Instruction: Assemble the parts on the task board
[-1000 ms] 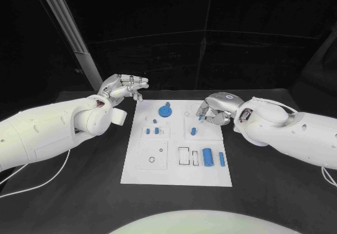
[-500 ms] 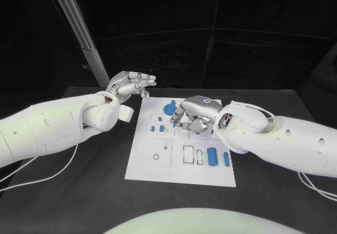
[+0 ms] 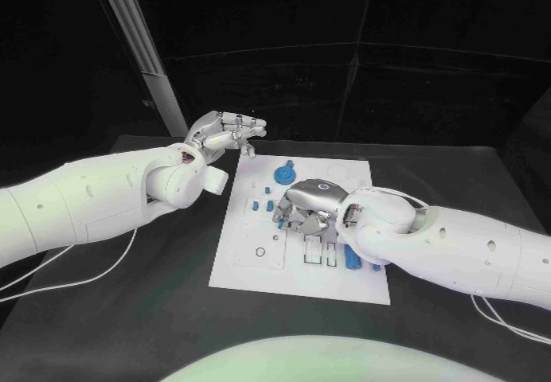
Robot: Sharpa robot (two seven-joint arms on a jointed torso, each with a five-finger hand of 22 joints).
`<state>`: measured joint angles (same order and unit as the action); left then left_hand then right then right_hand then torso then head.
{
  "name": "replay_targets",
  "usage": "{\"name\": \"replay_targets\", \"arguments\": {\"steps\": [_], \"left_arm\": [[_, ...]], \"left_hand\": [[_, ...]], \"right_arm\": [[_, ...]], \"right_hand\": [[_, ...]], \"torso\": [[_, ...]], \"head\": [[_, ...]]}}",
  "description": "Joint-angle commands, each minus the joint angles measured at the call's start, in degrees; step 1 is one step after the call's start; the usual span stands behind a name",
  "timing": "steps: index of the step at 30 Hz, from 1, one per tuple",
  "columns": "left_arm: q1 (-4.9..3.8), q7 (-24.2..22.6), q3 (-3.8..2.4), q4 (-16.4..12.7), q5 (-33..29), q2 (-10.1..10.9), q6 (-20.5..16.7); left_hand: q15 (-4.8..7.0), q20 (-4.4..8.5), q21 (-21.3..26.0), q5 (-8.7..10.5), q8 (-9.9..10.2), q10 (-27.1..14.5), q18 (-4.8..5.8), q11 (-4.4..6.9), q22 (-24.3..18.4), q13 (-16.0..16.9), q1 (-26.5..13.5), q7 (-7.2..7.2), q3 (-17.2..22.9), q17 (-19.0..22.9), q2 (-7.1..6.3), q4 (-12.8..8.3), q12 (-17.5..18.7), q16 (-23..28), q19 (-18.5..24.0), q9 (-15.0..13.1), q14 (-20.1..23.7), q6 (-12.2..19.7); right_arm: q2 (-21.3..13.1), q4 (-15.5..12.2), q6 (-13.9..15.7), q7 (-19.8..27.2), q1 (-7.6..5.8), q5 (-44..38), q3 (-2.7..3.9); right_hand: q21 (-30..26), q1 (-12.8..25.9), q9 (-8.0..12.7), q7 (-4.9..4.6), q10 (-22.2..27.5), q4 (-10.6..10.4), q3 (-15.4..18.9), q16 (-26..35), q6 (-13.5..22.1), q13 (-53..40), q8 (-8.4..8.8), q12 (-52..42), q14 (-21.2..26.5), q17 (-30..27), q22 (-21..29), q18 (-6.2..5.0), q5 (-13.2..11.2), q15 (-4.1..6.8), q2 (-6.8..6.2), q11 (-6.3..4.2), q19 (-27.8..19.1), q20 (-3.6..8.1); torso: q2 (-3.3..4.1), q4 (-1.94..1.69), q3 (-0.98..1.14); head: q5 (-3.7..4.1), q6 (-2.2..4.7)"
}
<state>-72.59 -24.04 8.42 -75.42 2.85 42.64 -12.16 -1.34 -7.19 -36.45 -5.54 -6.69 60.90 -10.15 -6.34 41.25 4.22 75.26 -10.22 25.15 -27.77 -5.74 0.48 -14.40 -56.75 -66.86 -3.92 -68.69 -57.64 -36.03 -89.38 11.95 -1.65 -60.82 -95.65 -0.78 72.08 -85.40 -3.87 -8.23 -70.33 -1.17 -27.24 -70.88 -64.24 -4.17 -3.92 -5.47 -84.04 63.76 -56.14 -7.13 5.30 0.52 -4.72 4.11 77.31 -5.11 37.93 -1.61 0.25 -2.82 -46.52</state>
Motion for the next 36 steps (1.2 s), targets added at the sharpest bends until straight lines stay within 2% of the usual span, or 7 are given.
{"name": "replay_targets", "arguments": {"steps": [1,10,36], "left_arm": [[-0.10,-0.25,-0.05,-0.11,-0.28,-0.16,0.45],[-0.10,-0.19,-0.05,-0.02,-0.28,-0.35,0.54],[-0.10,0.00,-0.05,0.16,-0.28,-0.37,0.55]], "left_hand": [[-0.02,0.07,0.25,-0.23,-0.36,0.06,-0.38,0.08,-0.02,0.06,0.55,-0.10,0.03,0.06,0.17,-0.25,-0.11,0.31,0.28,-0.03,0.49,-0.35],[-0.03,0.07,0.35,-0.22,-0.39,0.00,-0.37,0.06,-0.10,0.05,0.57,-0.12,0.02,0.12,0.16,-0.27,-0.18,0.35,0.28,-0.02,0.54,-0.32],[-0.03,0.07,0.35,-0.22,-0.39,0.00,-0.37,0.06,-0.10,0.05,0.57,-0.12,0.02,0.12,0.16,-0.27,-0.18,0.35,0.28,-0.02,0.54,-0.32]], "right_arm": [[0.70,0.58,-2.38,-0.21,0.11,-2.37,-0.06],[1.72,0.98,-3.24,-0.31,0.47,-3.09,-0.15],[2.94,1.90,-4.90,-0.82,0.87,-5.19,-0.25]], "right_hand": [[0.36,0.31,-0.03,-0.27,-0.14,-0.11,-0.36,-0.10,-0.20,0.05,0.16,0.39,-1.71,-0.08,0.01,0.88,-0.32,0.25,0.02,0.15,0.39,0.02],[0.37,0.39,-0.03,-0.29,-0.12,-0.09,-0.41,-0.07,-0.17,0.05,0.16,0.40,-1.70,-0.14,0.00,0.89,-0.32,0.24,0.03,0.16,0.39,0.01],[0.37,0.62,-0.03,-0.31,-0.09,-0.06,-0.53,-0.06,-0.12,0.05,0.17,0.43,-1.68,-0.18,-0.01,0.89,-0.35,0.22,0.05,0.18,0.37,0.01]], "torso": [[-0.02,-0.08,0.04],[0.00,0.07,0.07],[0.00,0.07,0.07]], "head": [[-0.24,-0.25],[-0.72,-0.59],[-0.92,-0.86]]}}
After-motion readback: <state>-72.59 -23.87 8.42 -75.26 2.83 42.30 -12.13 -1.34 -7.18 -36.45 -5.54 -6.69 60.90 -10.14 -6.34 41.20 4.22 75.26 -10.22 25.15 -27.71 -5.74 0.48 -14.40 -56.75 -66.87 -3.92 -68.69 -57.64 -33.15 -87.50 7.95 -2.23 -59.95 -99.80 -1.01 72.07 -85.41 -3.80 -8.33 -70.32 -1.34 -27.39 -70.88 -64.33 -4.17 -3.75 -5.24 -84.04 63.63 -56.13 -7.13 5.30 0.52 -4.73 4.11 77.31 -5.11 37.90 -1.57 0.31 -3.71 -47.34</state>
